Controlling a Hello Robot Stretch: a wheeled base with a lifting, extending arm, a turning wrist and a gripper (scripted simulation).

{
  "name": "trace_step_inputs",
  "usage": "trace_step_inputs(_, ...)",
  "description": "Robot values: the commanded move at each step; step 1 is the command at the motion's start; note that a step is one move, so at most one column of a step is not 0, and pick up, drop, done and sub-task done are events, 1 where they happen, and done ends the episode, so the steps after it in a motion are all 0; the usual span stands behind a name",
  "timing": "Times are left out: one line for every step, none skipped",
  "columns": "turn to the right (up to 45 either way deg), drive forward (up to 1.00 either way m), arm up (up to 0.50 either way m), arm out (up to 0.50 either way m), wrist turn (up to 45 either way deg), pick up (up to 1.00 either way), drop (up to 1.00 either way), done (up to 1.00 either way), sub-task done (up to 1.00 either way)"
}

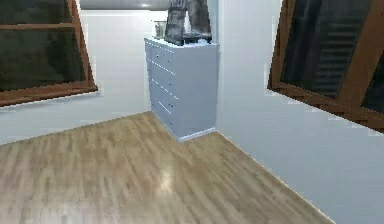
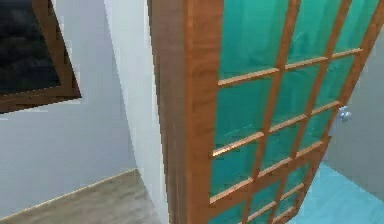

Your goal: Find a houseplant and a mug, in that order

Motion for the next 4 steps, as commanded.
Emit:
trace_step_inputs(-45.0, 0.00, 0.00, 0.00, 0.0, 0.00, 0.00, 0.00, 0.00)
trace_step_inputs(-21.0, 0.00, 0.00, 0.00, 0.0, 0.00, 0.00, 0.00, 0.00)
trace_step_inputs(0.0, 0.45, 0.00, 0.00, 0.0, 0.00, 0.00, 0.00, 0.00)
trace_step_inputs(-45.0, 0.00, 0.00, 0.00, 0.0, 0.00, 0.00, 0.00, 0.00)
